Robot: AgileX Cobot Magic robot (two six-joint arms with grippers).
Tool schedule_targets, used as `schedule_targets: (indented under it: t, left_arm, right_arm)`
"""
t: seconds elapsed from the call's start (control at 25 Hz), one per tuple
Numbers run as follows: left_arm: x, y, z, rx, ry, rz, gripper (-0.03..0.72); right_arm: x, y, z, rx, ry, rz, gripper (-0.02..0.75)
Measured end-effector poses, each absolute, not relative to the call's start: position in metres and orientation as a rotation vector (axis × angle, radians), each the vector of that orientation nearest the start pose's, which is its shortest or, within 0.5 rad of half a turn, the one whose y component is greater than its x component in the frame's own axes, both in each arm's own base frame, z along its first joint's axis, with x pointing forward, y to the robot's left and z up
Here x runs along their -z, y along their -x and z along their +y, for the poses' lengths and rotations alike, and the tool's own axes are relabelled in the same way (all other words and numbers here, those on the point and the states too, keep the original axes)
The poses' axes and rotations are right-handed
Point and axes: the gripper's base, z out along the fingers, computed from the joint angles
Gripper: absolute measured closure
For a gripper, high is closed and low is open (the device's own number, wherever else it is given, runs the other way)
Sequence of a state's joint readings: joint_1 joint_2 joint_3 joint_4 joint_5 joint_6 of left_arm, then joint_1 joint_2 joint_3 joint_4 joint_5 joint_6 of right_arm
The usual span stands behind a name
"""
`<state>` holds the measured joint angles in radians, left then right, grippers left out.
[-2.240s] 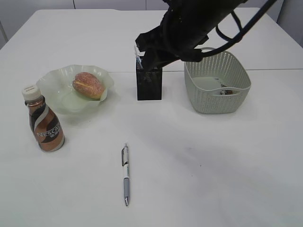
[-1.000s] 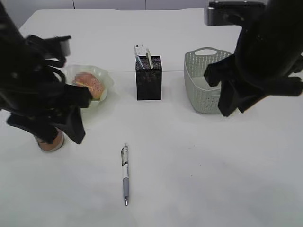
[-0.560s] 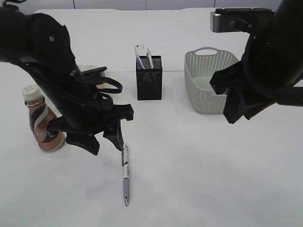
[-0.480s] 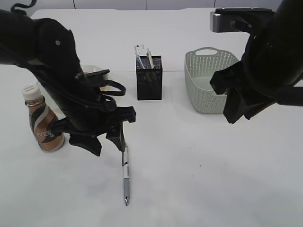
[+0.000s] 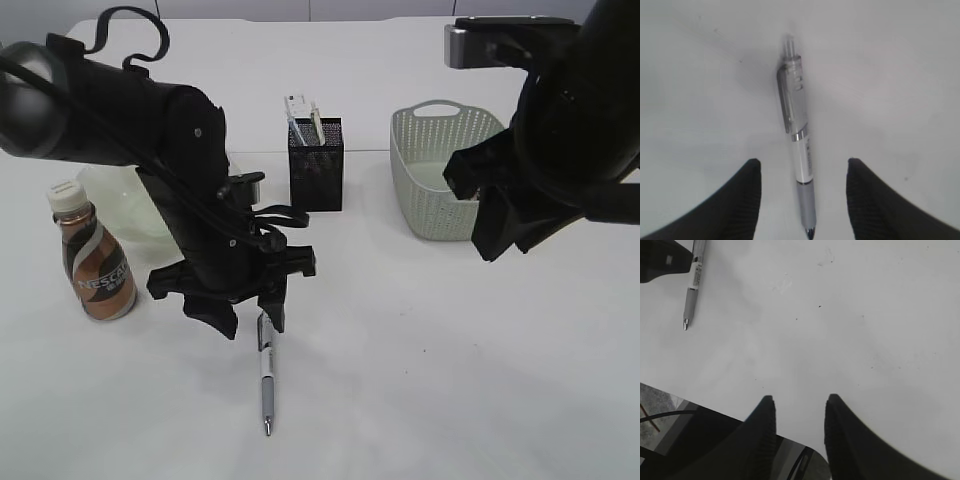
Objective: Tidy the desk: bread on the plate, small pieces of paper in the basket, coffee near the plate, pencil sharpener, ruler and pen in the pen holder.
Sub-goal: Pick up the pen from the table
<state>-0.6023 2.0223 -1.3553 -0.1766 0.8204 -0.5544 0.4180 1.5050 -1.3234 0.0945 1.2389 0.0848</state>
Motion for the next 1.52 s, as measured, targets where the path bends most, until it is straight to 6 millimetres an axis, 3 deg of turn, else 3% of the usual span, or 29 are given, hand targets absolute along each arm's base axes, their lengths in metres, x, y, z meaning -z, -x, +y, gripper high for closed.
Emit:
schedule_targets:
  t: [0.56,0.8,1.0,1.16,1.52]
  left_arm:
    - [-0.105,-0.311,-0.256,0.26,0.052,3.12,0.334]
    - [-0.105,-0.313,-0.257,0.248,0.034,3.109,0.353]
    - [-0.104,-0.314,-0.254,0.21,-0.005,3.097,0.512]
    - [-0.103,-0.315,-0.253,0.187,-0.034,3.091,0.585]
    - [-0.106,-0.313,-0.25,0.087,-0.184,3.147,0.621]
  right_arm:
    - [-0.318,-0.264,0.127,-0.225,0.455,2.892,0.491]
    - [-0.318,-0.264,0.127,-0.227,0.455,2.892,0.491]
    - [-0.318,-0.264,0.127,-0.227,0.452,2.893,0.491]
    - [-0.318,-0.264,0.127,-0.227,0.452,2.893,0.491]
    - [-0.318,-0.264,0.127,-0.227,0.452,2.893,0.491]
